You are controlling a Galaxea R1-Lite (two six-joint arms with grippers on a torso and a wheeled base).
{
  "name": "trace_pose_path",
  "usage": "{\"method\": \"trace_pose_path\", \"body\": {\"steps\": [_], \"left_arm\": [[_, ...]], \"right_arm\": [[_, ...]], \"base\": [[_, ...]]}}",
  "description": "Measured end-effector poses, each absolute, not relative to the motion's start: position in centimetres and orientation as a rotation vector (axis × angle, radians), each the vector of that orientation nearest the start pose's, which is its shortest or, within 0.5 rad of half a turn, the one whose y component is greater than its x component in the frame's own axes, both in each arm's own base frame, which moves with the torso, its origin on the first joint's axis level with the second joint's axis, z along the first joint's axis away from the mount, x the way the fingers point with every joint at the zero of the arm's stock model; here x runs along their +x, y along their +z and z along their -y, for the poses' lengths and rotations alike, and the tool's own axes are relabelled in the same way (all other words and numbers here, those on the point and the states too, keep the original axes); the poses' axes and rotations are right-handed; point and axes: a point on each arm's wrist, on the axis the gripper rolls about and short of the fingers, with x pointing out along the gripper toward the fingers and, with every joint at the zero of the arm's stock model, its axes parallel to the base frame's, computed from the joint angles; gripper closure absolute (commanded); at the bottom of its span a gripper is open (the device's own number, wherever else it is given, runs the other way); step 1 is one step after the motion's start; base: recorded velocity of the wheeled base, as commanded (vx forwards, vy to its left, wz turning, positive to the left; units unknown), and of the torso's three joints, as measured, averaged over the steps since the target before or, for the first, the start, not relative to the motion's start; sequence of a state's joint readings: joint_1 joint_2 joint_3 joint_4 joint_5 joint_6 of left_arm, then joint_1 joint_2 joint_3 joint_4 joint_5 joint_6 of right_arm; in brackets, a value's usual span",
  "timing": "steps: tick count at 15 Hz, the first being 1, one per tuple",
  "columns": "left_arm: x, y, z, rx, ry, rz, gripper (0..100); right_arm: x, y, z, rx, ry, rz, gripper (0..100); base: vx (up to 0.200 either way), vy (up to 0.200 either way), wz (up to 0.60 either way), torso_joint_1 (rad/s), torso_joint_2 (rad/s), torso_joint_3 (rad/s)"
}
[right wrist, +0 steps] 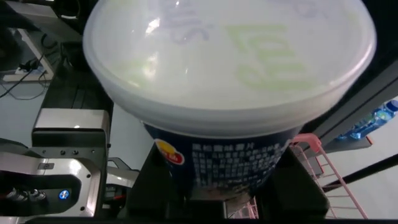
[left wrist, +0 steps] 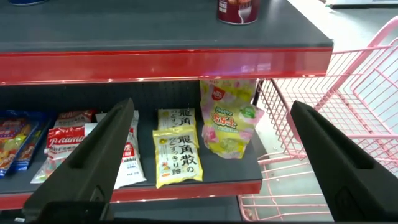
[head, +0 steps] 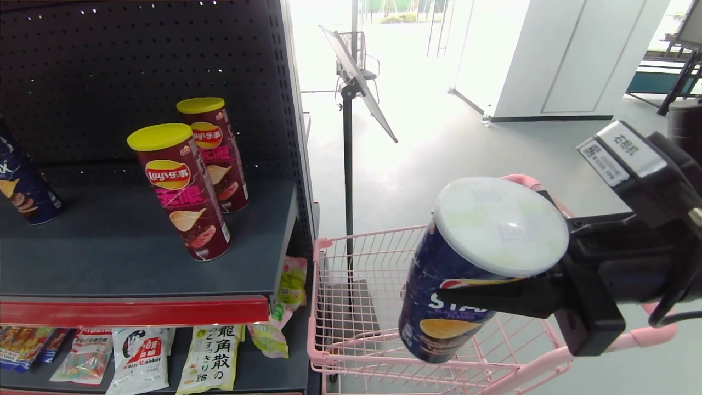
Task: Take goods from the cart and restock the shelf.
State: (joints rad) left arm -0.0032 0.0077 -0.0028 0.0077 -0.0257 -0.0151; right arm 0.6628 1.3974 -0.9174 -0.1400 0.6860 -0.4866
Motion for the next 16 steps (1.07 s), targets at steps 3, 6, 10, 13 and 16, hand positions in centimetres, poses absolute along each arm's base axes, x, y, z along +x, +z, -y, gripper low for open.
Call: {"method": "trace_pose_path", "body": {"steps": [3,6,10,13,16], "left_arm": [[-2.2,7.6,0.0,-0.015,-0.029,-0.013,0],[-2.2,7.6,0.1,-0.015,-0.029,-0.013,0],[-2.2,7.6,0.1,-0.015,-0.030,-0.015,0],[-2.2,7.6,0.1,-0.015,-0.031,-0.014,0],[-2.2,7.6,0.0,-0.016,-0.031,-0.015,0]], "right_arm": [[16.5,25.3,-14.1,-0.396,1.370,-0.020,100],[16.0,26.0,-13.7,-0.398,1.364,0.012,100],[15.5,26.8,-13.6,-0.406,1.336,0.042,100],[15.5,27.5,-13.7,-0.414,1.305,0.062,100],[15.4,27.9,-13.8,-0.415,1.306,0.077,100]], "base": [[0.000,0.000,0.00,0.000,0.00,0.000],[0.000,0.000,0.00,0.000,0.00,0.000],[0.000,0.050,0.00,0.001,0.00,-0.001],[0.000,0.200,0.00,0.002,0.00,0.002],[0.000,0.200,0.00,0.010,0.00,-0.002]]}}
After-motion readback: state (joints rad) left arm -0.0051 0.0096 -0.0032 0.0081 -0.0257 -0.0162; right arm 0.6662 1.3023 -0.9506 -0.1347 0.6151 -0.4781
